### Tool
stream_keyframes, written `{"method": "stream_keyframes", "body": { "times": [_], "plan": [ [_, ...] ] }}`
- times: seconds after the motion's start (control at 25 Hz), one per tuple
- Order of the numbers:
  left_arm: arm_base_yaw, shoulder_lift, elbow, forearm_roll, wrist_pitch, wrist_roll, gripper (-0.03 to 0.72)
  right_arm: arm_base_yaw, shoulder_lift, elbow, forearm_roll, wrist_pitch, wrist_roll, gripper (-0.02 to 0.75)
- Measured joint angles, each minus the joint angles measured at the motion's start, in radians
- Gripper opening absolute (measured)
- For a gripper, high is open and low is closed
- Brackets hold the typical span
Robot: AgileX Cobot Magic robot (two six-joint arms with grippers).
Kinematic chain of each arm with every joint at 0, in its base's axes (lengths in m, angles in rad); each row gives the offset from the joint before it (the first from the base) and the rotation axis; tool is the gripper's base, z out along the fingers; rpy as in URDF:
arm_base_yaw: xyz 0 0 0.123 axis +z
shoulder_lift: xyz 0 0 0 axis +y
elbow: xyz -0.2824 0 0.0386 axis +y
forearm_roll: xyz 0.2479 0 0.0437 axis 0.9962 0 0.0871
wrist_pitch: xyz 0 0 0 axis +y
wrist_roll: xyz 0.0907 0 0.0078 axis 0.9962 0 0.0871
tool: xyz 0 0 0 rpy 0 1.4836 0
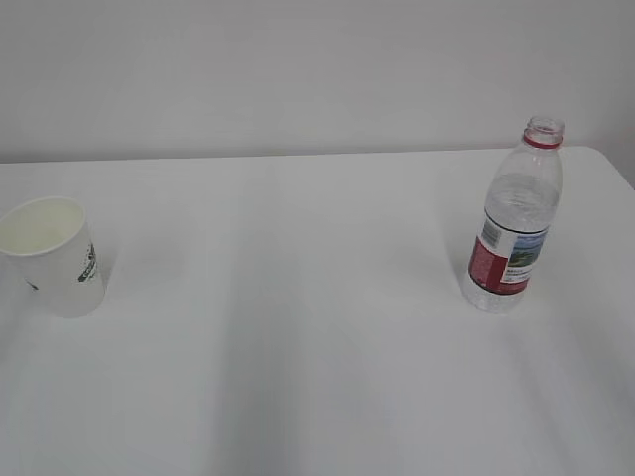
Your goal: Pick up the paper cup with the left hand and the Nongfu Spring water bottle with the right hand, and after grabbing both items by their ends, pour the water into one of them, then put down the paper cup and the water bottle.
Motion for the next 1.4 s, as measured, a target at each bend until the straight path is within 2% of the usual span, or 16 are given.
{"method": "stream_keyframes", "body": {
  "times": [0.2,0.44,0.64,0.72,0.84,0.92,1.12,1.4],
  "plan": [
    [0.0,0.078,0.0,-0.001,-0.115,0.016,0.4,0.0,0.03,0.053,0.009,-0.147,0.0,0.59],
    [-0.018,0.143,0.029,-0.001,-0.269,0.02,0.4,0.0,0.046,0.125,0.017,-0.229,0.0,0.59],
    [-0.16,0.204,0.137,0.017,-0.466,0.02,0.4,0.0,0.056,0.165,0.017,-0.255,0.0,0.59],
    [-0.224,0.238,0.168,0.061,-0.517,0.02,0.41,0.0,0.065,0.184,0.013,-0.257,0.0,0.59],
    [-0.297,0.3,0.178,0.142,-0.544,0.02,0.453,0.0,0.079,0.223,0.009,-0.277,0.0,0.59],
    [-0.319,0.345,0.178,0.169,-0.559,0.022,0.498,0.0,0.086,0.246,0.001,-0.296,0.002,0.59],
    [-0.33,0.451,0.178,0.167,-0.63,0.022,0.536,0.0,0.095,0.323,-0.016,-0.362,0.002,0.59],
    [-0.33,0.501,0.198,0.127,-0.746,0.022,0.52,0.0,0.13,0.362,-0.018,-0.412,0.002,0.59]
  ]
}}
